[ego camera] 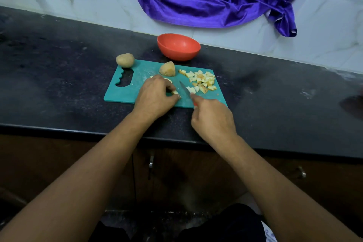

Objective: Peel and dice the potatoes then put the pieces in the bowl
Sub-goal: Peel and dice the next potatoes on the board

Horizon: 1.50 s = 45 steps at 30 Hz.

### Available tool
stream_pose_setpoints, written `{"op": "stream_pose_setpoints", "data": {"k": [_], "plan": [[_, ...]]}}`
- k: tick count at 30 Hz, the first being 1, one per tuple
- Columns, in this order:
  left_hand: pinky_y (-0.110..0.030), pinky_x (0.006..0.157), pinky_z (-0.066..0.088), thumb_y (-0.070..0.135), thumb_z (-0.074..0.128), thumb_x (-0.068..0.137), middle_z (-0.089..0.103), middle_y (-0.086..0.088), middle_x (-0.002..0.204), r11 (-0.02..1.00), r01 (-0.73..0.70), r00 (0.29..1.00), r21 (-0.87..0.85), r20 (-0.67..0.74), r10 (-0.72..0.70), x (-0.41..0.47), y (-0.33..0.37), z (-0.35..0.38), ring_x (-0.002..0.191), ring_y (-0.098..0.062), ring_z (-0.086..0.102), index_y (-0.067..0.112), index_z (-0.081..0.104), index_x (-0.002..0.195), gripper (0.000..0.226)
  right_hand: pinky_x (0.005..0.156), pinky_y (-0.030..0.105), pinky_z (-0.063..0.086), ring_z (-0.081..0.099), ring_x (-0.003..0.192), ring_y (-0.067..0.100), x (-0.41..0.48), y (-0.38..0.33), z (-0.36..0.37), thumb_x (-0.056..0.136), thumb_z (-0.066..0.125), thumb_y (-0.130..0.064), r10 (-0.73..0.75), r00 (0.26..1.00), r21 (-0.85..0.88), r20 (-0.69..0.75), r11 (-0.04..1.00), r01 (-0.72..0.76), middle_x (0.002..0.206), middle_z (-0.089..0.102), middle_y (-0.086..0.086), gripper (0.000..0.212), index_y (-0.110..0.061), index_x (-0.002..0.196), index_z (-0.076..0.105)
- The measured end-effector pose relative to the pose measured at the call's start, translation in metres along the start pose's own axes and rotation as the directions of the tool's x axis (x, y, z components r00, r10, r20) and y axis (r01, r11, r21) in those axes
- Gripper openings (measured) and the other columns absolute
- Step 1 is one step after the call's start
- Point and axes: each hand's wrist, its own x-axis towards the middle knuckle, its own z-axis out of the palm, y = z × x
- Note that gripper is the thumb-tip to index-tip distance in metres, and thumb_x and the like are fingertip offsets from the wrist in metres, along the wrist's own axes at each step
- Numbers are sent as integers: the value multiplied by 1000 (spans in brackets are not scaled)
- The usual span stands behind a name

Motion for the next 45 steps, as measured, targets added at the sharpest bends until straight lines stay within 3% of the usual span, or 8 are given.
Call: {"op": "stream_pose_setpoints", "data": {"k": [3,7,15,24,28,33,37,45], "plan": [[-36,96,49,37,79,85,66,-1,113,1000,-1,1000,-9,19,1,-1,-1,-2,112,-21,59,22,76,111,30,73,34,51,61,95,17,1,2,-1,106,47,-30,46,999,98,-12,994,-45,112,65,0,50,-37,155,43],[-38,97,51,32,80,85,67,2,110,996,6,1000,-88,20,-4,-2,-2,-5,105,-17,60,22,69,125,43,59,28,43,58,77,10,-4,-3,-2,105,49,-30,28,998,164,-52,986,-19,98,65,-5,49,-40,153,45],[-42,91,54,18,79,81,65,12,88,983,13,1000,-183,-17,-16,-3,-4,-4,93,-16,63,21,66,113,35,74,38,54,61,91,19,-6,-18,-1,104,50,-30,-56,997,101,-61,993,62,109,67,2,47,-37,151,49],[-43,90,54,17,77,81,67,10,92,983,20,1000,-184,-14,-23,1,-8,1,94,-16,64,22,66,113,35,66,34,41,50,82,15,-6,-15,4,105,47,-28,-96,995,-49,-1,994,96,92,53,-1,55,-32,159,35],[-44,90,55,14,73,80,67,9,92,982,29,999,-186,-10,-31,-1,-7,-1,94,-16,64,22,65,113,35,66,34,42,50,82,16,-10,-14,3,106,45,-30,-100,995,-73,16,992,101,101,62,1,54,-33,159,35],[-43,90,55,12,71,81,67,11,92,980,52,999,-193,13,-51,-1,-4,-3,94,-14,64,22,65,114,35,72,38,54,62,90,19,4,-3,3,104,47,-29,31,999,37,-8,999,-30,107,66,2,50,-36,154,44],[-37,88,56,5,68,80,65,7,95,959,68,997,-273,-13,-75,-3,-4,-6,89,-11,63,21,65,113,37,62,30,44,54,69,8,8,5,5,102,52,-27,106,994,279,-33,956,-93,102,70,-4,47,-39,147,54],[-27,89,50,-9,49,82,61,-3,108,929,60,981,-364,-149,-122,-3,-9,-8,91,-13,60,19,64,115,47,64,32,40,56,81,14,-14,-11,0,105,46,-32,-152,987,90,-57,984,157,97,64,-4,47,-40,152,46]]}}
